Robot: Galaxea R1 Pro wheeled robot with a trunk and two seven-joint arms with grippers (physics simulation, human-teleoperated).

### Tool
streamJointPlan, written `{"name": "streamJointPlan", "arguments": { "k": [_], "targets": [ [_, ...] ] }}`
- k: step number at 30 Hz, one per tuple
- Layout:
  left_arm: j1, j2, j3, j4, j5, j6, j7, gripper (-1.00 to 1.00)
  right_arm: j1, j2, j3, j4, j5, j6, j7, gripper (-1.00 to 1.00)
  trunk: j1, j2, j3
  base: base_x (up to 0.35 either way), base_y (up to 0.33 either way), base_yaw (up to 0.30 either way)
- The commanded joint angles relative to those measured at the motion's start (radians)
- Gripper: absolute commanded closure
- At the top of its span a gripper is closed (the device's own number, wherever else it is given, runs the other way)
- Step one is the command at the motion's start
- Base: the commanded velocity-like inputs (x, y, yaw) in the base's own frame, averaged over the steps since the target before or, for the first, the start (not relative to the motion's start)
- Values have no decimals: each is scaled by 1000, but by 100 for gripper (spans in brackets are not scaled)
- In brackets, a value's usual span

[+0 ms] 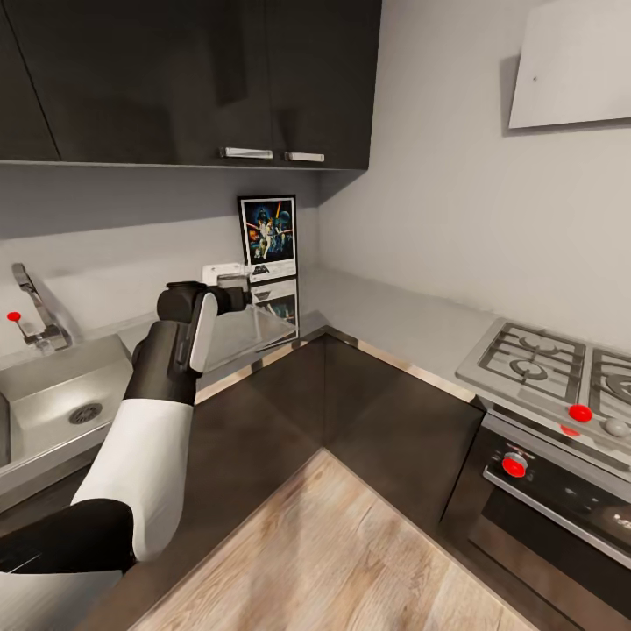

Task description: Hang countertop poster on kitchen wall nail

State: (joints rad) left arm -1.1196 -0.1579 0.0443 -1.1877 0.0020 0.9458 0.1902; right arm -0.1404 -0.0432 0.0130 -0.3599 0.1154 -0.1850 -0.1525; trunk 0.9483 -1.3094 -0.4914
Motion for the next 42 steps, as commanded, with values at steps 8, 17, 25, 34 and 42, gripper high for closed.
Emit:
{"name": "streamJointPlan", "arguments": {
  "k": [8,17,25,34,42],
  "targets": [
    [-2,10,21,3,1,2,-26,-100,0,13,2,1,10,-1,-6,-100,0,-1,-1,271,0,0],
    [-2,11,27,10,0,4,-58,-100,-1,14,1,3,10,-1,-5,-100,0,-1,-1,337,0,0],
    [-2,9,33,32,-1,7,-99,-100,-1,14,1,5,10,-1,-5,-100,0,-1,-1,339,0,0],
    [-2,34,35,51,-2,8,-165,-100,-1,14,2,7,10,-1,-5,-100,0,-1,-1,339,0,0],
    [-57,142,35,107,4,10,-321,-100,-1,40,1,82,10,0,-5,-100,0,-1,-1,150,0,0]
  ]
}}
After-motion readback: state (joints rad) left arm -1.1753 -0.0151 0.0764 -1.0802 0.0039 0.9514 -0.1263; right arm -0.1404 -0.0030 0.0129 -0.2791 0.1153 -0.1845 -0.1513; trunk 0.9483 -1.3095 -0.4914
